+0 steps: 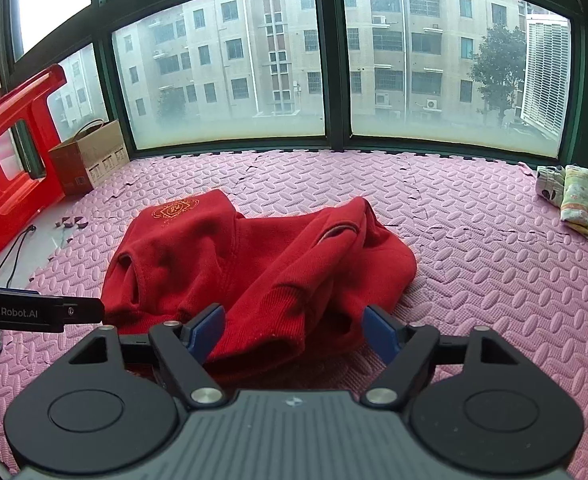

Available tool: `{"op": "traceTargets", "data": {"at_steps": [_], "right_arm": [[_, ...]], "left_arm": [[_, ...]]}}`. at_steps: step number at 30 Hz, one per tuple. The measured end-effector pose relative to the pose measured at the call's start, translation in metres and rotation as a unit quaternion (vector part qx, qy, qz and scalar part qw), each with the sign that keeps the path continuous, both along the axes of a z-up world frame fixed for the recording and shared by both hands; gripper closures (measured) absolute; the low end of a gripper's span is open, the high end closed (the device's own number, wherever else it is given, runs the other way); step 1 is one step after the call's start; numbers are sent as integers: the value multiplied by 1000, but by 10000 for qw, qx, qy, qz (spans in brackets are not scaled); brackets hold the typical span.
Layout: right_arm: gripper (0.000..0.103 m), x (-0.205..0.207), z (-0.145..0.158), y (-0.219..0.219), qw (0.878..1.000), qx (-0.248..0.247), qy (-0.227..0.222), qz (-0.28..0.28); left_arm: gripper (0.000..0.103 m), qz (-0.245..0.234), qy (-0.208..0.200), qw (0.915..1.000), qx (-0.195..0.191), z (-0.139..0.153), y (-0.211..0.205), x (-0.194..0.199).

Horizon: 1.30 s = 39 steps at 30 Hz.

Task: Fold clothes
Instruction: 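Grasp the hoodie hem with the right gripper while the left gripper grasps the hem beside it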

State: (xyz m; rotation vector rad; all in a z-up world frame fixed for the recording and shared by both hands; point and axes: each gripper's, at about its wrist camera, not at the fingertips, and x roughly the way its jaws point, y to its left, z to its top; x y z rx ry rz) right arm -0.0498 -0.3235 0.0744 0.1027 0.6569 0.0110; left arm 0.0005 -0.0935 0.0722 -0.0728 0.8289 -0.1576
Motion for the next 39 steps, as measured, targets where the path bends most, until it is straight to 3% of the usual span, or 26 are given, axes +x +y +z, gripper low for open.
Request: {"op": "traceTargets", "data": {"at_steps": [6, 11, 14, 16, 19, 22, 33, 39], "right_arm": [[39, 25, -8, -6, 9992, 317, 228, -23], [58, 31, -20, -9, 9973, 581, 455, 29], [71, 30, -23, -12, 9957, 780, 505, 24], [75, 30, -23, -14, 9947, 894, 507, 25], [82, 28, -18, -14, 9948, 921, 432, 62], [84, 20, -7, -15, 9948, 953, 299, 187], [86, -24, 40, -15, 9911, 1061, -181, 786], [86, -72, 57, -13, 9875, 1048, -115, 1169]], "left_arm": [[14, 69, 314, 9987, -401, -8, 10, 21], [28, -85, 570, 9953, -782, -18, 15, 29], [42, -194, 671, 9922, -1034, -23, 18, 32], [54, -297, 726, 9899, -1184, -25, 18, 34], [79, -437, 706, 9883, -1281, -22, 16, 34], [88, -576, 583, 9884, -1279, -13, 16, 30], [90, -1106, 289, 9821, -1498, 32, 31, -4], [90, -1546, 422, 9734, -1639, 44, 41, -39]]}}
